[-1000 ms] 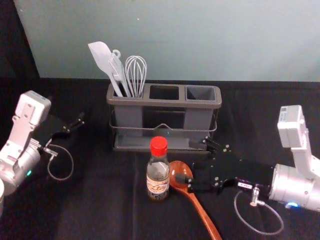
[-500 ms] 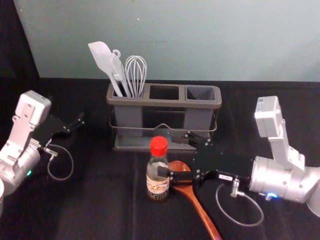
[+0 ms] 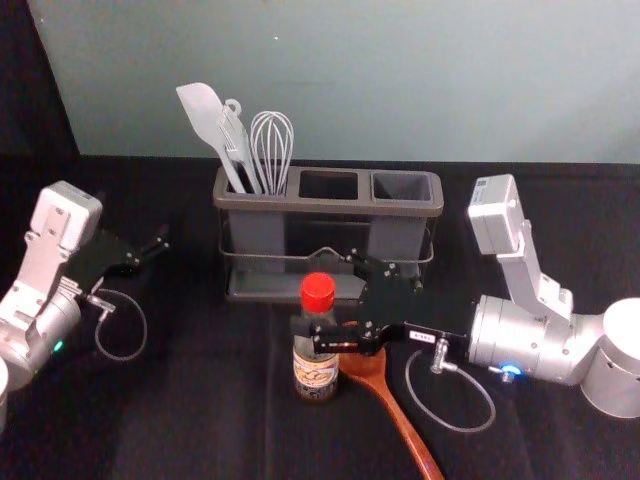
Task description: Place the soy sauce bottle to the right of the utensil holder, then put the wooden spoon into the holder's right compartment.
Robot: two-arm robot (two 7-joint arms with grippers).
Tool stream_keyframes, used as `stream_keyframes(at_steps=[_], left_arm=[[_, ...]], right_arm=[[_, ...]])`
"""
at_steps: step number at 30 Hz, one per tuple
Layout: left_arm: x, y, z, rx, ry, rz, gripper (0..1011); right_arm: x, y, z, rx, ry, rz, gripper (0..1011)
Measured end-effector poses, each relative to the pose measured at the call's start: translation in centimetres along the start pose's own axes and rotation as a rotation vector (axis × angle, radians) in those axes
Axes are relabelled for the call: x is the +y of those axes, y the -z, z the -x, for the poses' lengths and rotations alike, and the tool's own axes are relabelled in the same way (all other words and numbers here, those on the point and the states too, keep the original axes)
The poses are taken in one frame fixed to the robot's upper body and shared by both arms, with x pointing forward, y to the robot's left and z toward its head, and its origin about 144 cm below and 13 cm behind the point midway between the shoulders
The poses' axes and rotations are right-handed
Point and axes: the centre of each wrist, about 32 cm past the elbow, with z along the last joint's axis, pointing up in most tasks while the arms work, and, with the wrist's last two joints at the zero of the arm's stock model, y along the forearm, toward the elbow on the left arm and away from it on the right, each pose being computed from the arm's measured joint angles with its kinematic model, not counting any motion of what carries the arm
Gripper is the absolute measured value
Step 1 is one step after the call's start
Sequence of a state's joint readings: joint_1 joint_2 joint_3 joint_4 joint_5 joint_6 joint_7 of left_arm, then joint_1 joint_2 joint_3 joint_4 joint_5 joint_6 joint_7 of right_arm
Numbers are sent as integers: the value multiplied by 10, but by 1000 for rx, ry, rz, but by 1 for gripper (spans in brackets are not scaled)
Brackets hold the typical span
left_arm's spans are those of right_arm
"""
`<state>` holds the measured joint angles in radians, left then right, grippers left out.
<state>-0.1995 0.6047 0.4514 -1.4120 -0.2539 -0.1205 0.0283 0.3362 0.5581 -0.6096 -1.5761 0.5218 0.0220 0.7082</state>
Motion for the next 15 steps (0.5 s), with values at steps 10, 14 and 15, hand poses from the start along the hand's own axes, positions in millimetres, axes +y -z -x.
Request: stream_keyframes(at_steps=[10, 14, 15], left_arm=[[0, 0, 0, 0, 0, 0, 1005], [0, 0, 0, 0, 0, 0, 1005], [0, 0, 0, 0, 0, 0, 1005]], right_arm=[[4, 2, -1, 1, 6, -5, 1003], [4, 2, -1, 0, 6, -5, 982], [4, 2, -1, 0, 6, -5, 970]])
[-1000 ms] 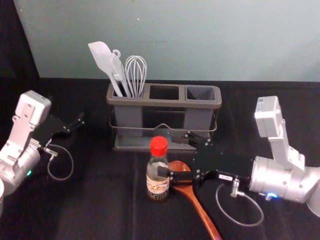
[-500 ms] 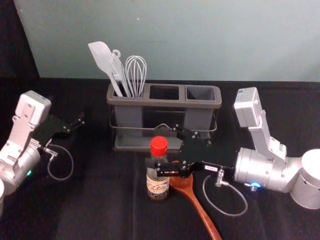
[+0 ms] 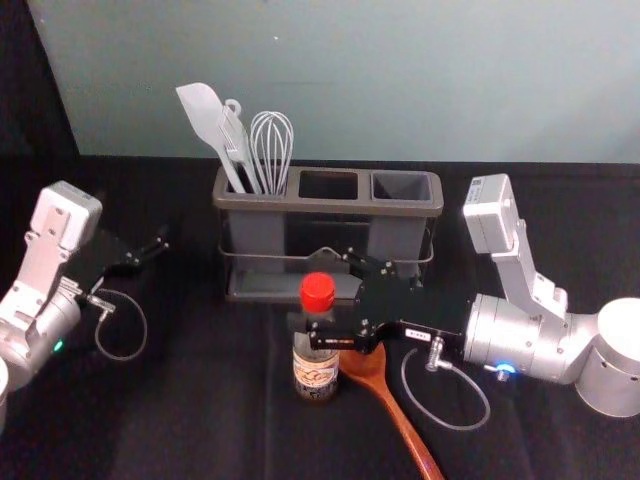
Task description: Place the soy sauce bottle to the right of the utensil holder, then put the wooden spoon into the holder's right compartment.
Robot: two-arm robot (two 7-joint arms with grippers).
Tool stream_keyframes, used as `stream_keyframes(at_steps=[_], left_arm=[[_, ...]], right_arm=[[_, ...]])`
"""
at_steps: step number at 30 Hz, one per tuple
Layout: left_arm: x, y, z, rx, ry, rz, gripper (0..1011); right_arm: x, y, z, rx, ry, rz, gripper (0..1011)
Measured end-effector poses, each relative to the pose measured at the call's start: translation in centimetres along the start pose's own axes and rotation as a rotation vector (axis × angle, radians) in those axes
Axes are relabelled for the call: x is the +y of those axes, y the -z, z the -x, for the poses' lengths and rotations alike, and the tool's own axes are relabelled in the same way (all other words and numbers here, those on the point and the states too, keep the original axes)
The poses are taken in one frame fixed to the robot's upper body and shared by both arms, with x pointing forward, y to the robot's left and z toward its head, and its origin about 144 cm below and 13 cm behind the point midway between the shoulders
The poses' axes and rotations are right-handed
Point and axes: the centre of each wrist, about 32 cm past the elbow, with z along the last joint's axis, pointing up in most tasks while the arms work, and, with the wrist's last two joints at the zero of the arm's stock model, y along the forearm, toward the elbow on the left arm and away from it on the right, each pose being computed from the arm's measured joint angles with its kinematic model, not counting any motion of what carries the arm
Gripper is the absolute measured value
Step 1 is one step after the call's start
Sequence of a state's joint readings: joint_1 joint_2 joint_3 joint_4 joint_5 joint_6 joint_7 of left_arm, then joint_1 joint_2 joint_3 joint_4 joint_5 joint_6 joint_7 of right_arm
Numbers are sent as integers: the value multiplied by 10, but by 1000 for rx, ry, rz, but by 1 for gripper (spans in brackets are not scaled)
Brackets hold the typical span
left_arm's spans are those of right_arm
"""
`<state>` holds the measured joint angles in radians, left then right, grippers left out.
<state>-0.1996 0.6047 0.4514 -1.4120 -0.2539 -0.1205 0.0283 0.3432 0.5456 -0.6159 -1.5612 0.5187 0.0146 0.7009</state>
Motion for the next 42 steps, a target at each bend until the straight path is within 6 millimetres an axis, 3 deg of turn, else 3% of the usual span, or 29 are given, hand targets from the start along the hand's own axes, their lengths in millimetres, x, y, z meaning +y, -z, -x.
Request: stream_keyframes(at_steps=[5, 14, 16, 18, 20, 32, 42], left_arm=[[0, 0, 0, 0, 0, 0, 1005], [0, 0, 0, 0, 0, 0, 1005], [0, 0, 0, 0, 0, 0, 1005], [0, 0, 0, 0, 0, 0, 1005], [0, 0, 0, 0, 0, 0, 1005], [0, 0, 0, 0, 0, 0, 1005], [0, 0, 0, 0, 0, 0, 1005]], right_arm=[[0, 0, 0, -1, 0, 0, 874], [-1, 0, 0, -1, 0, -1, 595], [-1, -1, 0, -1, 0, -1, 491], [-1, -1, 0, -1, 0, -1, 481], [-1, -1, 0, -1, 0, -1, 397], [-2, -5, 2, -11, -8, -6, 383], [-12, -27, 6, -64, -7, -37, 382]])
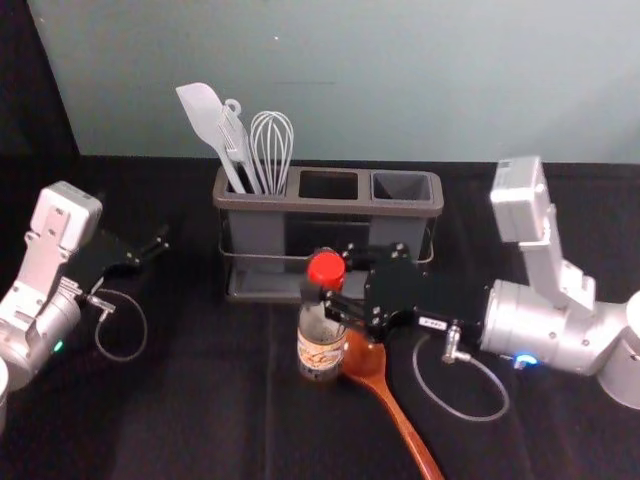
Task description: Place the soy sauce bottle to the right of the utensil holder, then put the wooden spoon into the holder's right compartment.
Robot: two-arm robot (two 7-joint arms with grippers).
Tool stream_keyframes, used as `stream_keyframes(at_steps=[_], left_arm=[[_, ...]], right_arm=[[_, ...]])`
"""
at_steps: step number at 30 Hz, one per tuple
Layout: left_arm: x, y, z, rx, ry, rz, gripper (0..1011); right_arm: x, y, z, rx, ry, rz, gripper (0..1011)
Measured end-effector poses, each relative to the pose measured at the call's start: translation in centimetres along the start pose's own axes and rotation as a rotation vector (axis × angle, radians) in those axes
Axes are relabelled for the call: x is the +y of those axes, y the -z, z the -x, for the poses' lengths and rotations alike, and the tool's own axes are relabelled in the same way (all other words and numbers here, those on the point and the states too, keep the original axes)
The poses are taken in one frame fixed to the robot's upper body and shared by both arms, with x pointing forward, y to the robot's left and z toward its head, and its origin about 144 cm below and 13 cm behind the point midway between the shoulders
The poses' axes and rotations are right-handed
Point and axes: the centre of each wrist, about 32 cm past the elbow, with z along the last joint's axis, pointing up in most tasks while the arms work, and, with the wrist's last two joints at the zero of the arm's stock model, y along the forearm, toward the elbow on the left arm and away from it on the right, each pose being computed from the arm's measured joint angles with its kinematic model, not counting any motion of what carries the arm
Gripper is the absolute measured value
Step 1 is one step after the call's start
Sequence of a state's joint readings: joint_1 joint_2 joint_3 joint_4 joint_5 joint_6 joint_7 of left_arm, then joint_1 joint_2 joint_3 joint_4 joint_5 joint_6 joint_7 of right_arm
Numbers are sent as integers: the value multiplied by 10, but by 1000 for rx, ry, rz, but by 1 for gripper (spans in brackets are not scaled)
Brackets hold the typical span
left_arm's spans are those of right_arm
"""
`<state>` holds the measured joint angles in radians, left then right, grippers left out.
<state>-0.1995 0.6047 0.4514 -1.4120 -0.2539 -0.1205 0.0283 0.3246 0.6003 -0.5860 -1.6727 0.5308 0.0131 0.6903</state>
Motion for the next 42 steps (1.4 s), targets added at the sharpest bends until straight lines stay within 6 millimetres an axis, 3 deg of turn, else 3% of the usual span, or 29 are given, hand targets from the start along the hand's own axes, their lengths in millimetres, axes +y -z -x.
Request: stream_keyframes(at_steps=[11, 24, 32, 42], left_arm=[[0, 0, 0, 0, 0, 0, 1005], [0, 0, 0, 0, 0, 0, 1005], [0, 0, 0, 0, 0, 0, 1005], [0, 0, 0, 0, 0, 0, 1005]], right_arm=[[-44, -19, 1, -49, 79, -18, 382], [-102, -13, -8, -83, 226, 25, 383], [-119, -8, -14, -99, 311, 59, 382], [-123, 7, -23, -71, 405, 76, 383]])
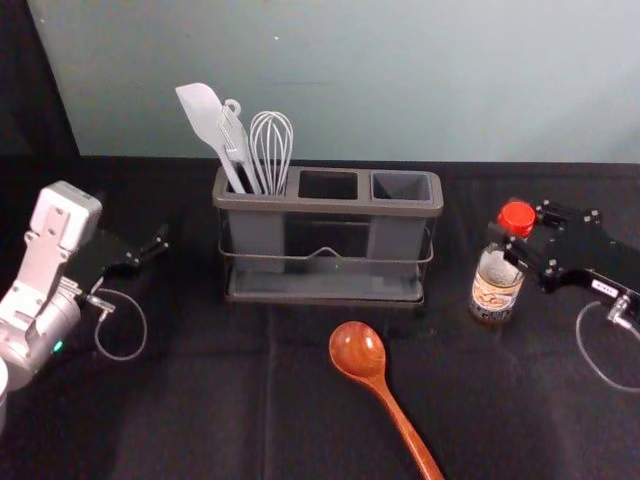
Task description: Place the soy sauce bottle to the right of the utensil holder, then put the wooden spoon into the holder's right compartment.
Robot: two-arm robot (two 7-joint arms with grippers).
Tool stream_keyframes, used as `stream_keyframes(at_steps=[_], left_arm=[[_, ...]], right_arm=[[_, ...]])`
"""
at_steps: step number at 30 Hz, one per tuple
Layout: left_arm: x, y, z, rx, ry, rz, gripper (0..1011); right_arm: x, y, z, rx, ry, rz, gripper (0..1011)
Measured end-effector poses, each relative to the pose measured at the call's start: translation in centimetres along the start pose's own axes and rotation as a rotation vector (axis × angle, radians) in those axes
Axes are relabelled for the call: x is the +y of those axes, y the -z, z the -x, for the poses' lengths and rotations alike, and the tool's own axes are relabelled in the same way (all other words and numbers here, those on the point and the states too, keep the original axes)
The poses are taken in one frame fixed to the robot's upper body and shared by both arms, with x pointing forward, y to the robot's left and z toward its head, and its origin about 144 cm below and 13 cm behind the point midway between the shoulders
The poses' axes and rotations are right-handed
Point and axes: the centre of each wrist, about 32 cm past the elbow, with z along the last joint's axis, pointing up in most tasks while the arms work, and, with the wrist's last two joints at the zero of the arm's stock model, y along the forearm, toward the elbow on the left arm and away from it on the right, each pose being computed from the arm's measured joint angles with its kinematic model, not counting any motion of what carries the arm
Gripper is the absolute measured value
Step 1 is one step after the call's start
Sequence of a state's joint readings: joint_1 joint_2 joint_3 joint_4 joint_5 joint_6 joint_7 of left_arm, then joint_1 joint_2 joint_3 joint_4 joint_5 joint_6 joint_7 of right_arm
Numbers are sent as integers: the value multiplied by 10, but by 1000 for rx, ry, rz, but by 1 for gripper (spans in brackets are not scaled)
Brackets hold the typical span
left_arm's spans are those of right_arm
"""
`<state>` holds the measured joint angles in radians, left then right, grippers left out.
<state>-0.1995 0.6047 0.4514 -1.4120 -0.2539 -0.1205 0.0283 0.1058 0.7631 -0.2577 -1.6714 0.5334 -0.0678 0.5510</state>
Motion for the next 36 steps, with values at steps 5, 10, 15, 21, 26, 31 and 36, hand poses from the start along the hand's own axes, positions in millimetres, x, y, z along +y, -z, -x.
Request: stream_keyframes(at_steps=[5, 10, 15, 21, 26, 31, 36], left_arm=[[0, 0, 0, 0, 0, 0, 1005], [0, 0, 0, 0, 0, 0, 1005], [0, 0, 0, 0, 0, 0, 1005], [0, 0, 0, 0, 0, 0, 1005], [0, 0, 0, 0, 0, 0, 1005], [0, 0, 0, 0, 0, 0, 1005], [0, 0, 0, 0, 0, 0, 1005]], right_arm=[[5, 9, -3, 21, 47, 2, 383], [11, 15, -7, 32, 77, 3, 383], [19, 18, -9, 42, 93, -2, 382], [30, 22, -11, 62, 100, -9, 382], [38, 25, -12, 83, 97, -9, 382], [43, 27, -11, 100, 106, -8, 382], [47, 30, -11, 112, 112, -6, 382]])
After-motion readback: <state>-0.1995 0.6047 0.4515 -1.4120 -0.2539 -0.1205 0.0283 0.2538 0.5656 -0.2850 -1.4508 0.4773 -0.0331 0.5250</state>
